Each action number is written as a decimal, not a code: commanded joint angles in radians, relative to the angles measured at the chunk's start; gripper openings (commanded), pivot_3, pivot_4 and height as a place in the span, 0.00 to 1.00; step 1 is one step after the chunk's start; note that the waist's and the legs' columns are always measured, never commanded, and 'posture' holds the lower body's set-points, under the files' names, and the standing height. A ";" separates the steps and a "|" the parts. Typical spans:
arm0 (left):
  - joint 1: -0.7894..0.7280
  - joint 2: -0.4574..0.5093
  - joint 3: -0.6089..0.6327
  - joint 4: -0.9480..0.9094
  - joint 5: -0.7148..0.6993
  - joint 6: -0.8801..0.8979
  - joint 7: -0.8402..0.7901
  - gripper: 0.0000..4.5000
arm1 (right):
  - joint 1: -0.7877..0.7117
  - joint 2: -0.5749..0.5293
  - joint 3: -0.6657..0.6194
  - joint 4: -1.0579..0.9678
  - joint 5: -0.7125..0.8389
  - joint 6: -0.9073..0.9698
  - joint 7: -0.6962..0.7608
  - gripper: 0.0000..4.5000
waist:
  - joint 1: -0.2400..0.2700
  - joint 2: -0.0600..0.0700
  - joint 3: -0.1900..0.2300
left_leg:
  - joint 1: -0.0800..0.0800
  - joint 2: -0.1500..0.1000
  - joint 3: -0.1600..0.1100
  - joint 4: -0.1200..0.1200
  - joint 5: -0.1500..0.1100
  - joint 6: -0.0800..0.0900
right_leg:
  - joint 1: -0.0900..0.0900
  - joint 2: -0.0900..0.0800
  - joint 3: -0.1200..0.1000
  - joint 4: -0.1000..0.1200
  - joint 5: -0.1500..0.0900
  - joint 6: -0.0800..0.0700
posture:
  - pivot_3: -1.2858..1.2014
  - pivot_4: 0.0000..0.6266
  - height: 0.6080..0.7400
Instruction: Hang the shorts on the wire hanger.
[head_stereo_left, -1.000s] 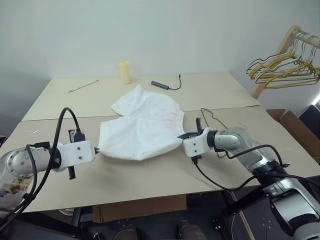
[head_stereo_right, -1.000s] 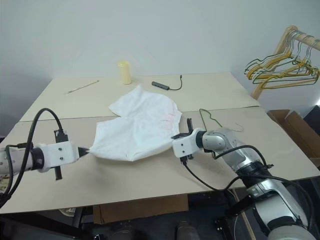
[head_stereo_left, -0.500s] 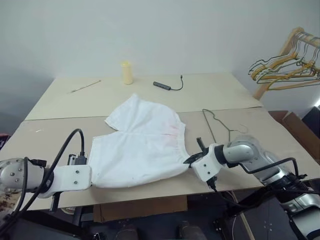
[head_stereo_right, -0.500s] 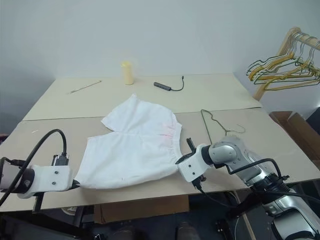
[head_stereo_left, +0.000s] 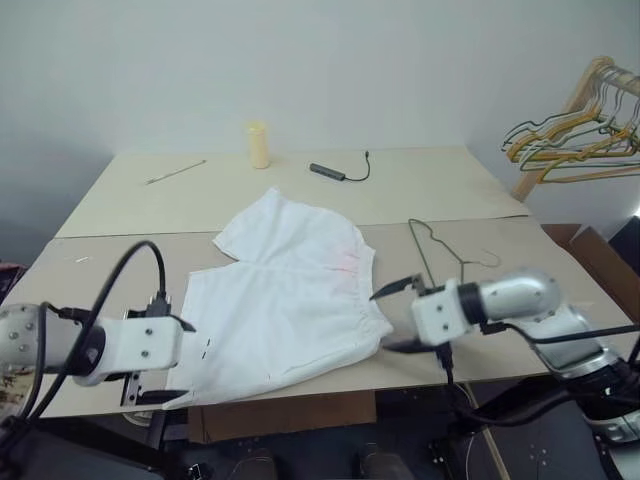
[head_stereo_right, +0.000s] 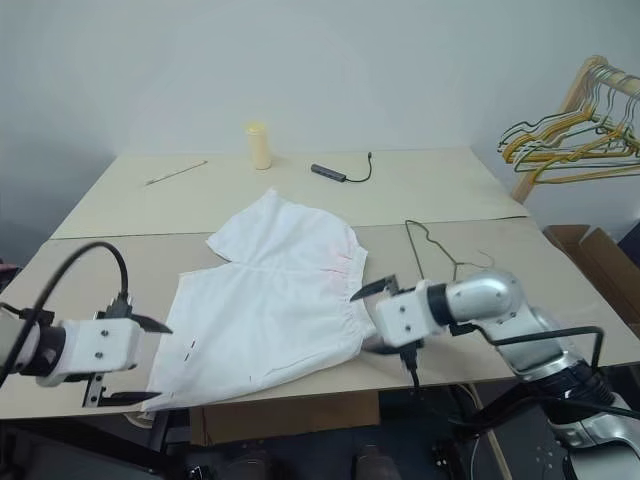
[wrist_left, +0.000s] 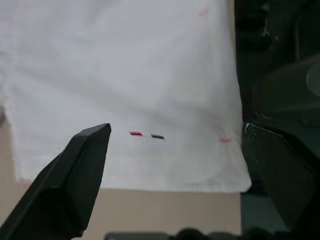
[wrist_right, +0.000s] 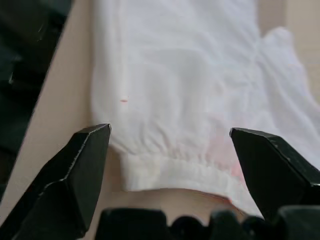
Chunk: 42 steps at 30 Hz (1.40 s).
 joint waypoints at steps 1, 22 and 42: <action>-0.129 -0.092 -0.071 0.024 -0.020 0.015 0.129 1.00 | -0.039 0.048 -0.098 0.016 0.033 0.250 -0.147 1.00 | 0.001 -0.001 -0.001 | 0.000 0.000 0.000 0.000 0.000 0.000 | 0.000 0.000 0.000 0.000 0.000 0.000 | 0.52 0.00 1.00; -0.265 -0.293 -0.206 0.087 -0.220 0.034 0.124 1.00 | -0.236 0.421 -0.216 0.498 0.024 0.835 -0.615 1.00 | -0.082 -0.002 -0.002 | -0.005 0.000 -0.004 0.000 0.000 0.000 | -0.002 0.004 0.002 -0.001 0.009 0.000 | 0.50 0.00 1.00; -0.282 -0.308 -0.213 0.090 -0.266 -0.011 0.130 1.00 | -0.287 0.462 -0.223 0.771 0.002 0.911 -0.704 0.73 | -0.083 -0.006 -0.005 | -0.002 0.000 -0.004 0.000 0.000 0.000 | 0.002 0.004 0.002 -0.001 0.009 0.000 | 0.51 0.00 1.00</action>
